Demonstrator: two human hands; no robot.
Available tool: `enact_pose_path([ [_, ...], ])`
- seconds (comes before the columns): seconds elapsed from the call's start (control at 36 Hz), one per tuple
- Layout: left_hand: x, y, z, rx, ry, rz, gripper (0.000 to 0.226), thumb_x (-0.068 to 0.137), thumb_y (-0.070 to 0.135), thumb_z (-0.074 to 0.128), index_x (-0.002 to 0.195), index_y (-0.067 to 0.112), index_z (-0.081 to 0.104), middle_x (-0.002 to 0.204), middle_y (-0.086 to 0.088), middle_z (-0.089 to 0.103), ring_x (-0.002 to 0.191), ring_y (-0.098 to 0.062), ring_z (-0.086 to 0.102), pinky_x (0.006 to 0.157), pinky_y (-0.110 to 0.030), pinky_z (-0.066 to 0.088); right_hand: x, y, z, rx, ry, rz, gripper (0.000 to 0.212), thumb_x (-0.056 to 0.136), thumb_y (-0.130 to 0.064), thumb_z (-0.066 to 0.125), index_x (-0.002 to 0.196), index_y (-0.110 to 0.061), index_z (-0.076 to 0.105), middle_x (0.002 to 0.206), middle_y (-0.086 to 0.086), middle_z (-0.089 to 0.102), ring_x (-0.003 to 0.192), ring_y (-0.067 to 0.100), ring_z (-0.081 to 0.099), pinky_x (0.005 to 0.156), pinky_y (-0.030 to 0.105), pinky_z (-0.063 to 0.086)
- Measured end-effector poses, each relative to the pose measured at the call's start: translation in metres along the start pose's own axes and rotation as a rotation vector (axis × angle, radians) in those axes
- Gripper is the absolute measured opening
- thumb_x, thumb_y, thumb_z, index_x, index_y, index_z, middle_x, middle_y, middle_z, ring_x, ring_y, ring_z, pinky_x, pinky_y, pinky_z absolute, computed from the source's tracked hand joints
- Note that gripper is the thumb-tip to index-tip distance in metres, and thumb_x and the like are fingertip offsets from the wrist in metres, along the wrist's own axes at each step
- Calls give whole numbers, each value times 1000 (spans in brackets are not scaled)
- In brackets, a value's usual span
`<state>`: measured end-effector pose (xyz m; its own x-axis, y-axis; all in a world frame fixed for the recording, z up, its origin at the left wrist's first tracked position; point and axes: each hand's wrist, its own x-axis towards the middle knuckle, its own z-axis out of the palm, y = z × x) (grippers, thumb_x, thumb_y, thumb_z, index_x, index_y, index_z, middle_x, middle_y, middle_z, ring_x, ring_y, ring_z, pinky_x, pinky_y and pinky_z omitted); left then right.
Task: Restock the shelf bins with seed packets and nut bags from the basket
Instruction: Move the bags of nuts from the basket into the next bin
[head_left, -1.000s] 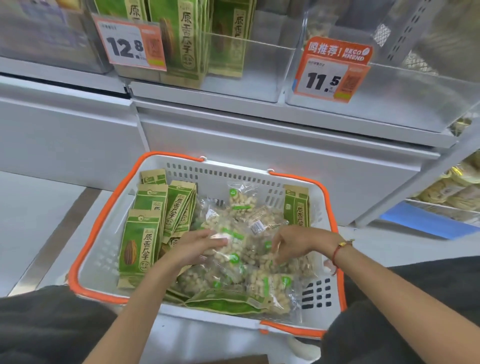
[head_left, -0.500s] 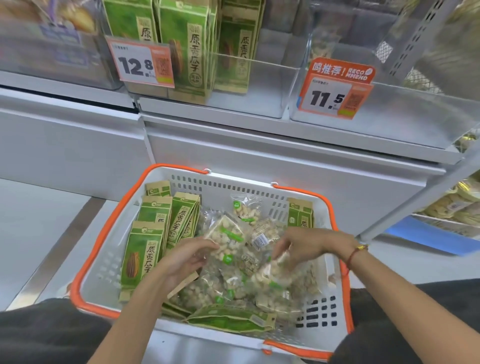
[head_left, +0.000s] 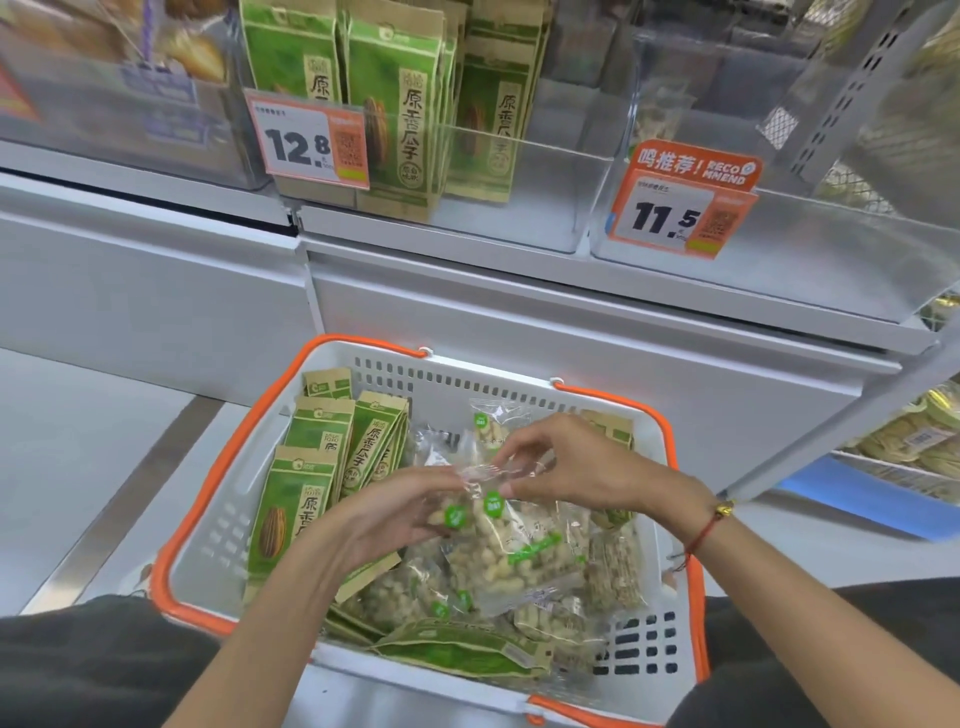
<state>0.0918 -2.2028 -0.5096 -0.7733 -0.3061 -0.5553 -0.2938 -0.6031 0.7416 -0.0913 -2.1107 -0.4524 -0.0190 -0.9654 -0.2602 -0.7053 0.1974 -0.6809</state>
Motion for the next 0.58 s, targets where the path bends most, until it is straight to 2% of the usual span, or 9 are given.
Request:
enact_pose_path([
  [0.06, 0, -1, -3, -186, -42, 26, 15, 72, 11, 73, 83, 1, 68, 84, -11, 67, 74, -21, 63, 81, -31, 55, 0, 0, -1, 81, 54, 17, 22, 78, -23, 77, 98, -23, 70, 96, -12, 66, 87, -2, 62, 73, 12, 48],
  [0.14, 3, -4, -8, -335, -78, 88, 52, 68, 13, 72, 116, -3, 59, 101, -15, 63, 87, -23, 60, 87, -32, 52, 0, 0, -4, 211, 153, 52, 19, 77, -25, 78, 93, -28, 68, 97, -6, 69, 88, -3, 64, 74, 13, 49],
  [0.19, 2, -2, -5, -338, -38, 134, 50, 71, 23, 73, 117, 7, 63, 101, -12, 64, 91, -21, 57, 88, -34, 46, 0, -1, -4, 305, 241, 72, 20, 76, -25, 79, 92, -29, 69, 95, -4, 70, 85, -6, 63, 69, 7, 47],
  [0.28, -2, 7, 7, -83, 134, 227, 24, 87, 38, 56, 106, 25, 65, 93, -1, 71, 95, -14, 62, 84, -31, 43, 2, -5, -2, 348, 325, 68, 19, 76, -26, 79, 92, -30, 69, 93, -3, 71, 84, -4, 64, 66, 5, 45],
  [0.33, -3, 15, 14, 139, 247, 272, 22, 92, 46, 45, 100, 33, 61, 86, 6, 69, 91, -7, 62, 96, -31, 41, 3, -8, -2, 287, 346, 42, 19, 75, -27, 79, 91, -30, 70, 91, -8, 70, 84, -4, 64, 69, 9, 46],
  [0.42, -5, 27, 20, 348, 310, 222, 43, 88, 67, 32, 93, 39, 65, 94, 4, 70, 108, -18, 58, 106, -34, 32, 2, -11, -4, 91, 324, -31, 18, 75, -28, 80, 90, -32, 72, 88, -11, 71, 81, -2, 64, 74, 16, 50],
  [0.47, -4, 35, 22, 388, 273, 171, 68, 65, 92, 26, 89, 47, 71, 107, 2, 71, 115, -22, 56, 111, -43, 29, 0, -14, -5, -3, 337, -66, 18, 75, -28, 80, 91, -33, 73, 83, -11, 71, 78, -2, 63, 72, 14, 49],
  [0.53, -5, 41, 19, 420, 197, 168, 78, 47, 99, 30, 90, 48, 70, 111, -2, 70, 113, -20, 59, 109, -44, 34, -2, -16, -8, -25, 391, -91, 18, 73, -28, 81, 90, -31, 75, 81, -12, 70, 76, -1, 63, 69, 15, 50],
  [0.58, -7, 47, 19, 503, 126, 224, 73, 50, 87, 60, 112, 47, 59, 117, -2, 66, 109, -19, 61, 102, -38, 44, -3, -17, -14, -18, 451, -118, 19, 70, -29, 83, 88, -31, 75, 84, -14, 66, 74, 4, 62, 69, 24, 53],
])
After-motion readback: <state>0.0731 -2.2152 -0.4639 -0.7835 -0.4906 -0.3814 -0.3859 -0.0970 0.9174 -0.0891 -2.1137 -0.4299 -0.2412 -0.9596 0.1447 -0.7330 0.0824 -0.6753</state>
